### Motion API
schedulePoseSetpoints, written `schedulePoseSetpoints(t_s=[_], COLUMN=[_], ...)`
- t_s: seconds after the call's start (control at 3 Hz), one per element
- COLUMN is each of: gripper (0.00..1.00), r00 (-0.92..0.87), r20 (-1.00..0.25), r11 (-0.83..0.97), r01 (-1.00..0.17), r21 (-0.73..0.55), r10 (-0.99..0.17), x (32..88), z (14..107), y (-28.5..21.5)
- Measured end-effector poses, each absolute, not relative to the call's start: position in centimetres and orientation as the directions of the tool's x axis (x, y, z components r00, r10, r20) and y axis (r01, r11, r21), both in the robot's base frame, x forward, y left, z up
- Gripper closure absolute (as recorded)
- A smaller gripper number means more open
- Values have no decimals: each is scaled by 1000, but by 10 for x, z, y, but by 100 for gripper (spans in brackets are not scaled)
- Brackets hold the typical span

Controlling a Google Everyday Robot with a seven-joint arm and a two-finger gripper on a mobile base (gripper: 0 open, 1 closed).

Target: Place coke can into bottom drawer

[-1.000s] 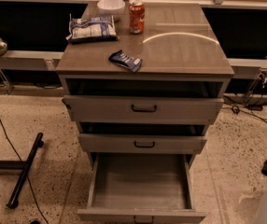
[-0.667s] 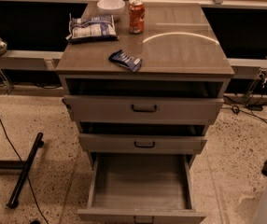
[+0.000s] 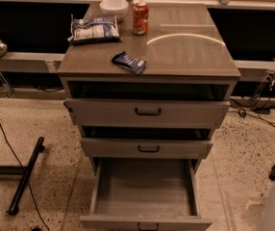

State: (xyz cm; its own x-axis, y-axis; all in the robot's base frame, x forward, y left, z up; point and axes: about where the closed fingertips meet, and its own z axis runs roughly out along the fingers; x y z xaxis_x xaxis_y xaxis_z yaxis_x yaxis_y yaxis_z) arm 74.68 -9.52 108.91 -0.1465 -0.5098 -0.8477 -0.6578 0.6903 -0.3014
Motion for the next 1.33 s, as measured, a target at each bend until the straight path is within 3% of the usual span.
schedulePoseSetpoints(t_s=[0.67, 1.0, 1.33], gripper=[0, 0, 0], r00=[-94, -62, -62], r20=[-945, -957, -957], r11=[769, 768, 768], r01=[-608, -613, -613], r21=[-196, -188, -188], r10=[-315, -283, -283], x=[833, 881, 881], z=[1024, 995, 995], y=[-73, -56, -56])
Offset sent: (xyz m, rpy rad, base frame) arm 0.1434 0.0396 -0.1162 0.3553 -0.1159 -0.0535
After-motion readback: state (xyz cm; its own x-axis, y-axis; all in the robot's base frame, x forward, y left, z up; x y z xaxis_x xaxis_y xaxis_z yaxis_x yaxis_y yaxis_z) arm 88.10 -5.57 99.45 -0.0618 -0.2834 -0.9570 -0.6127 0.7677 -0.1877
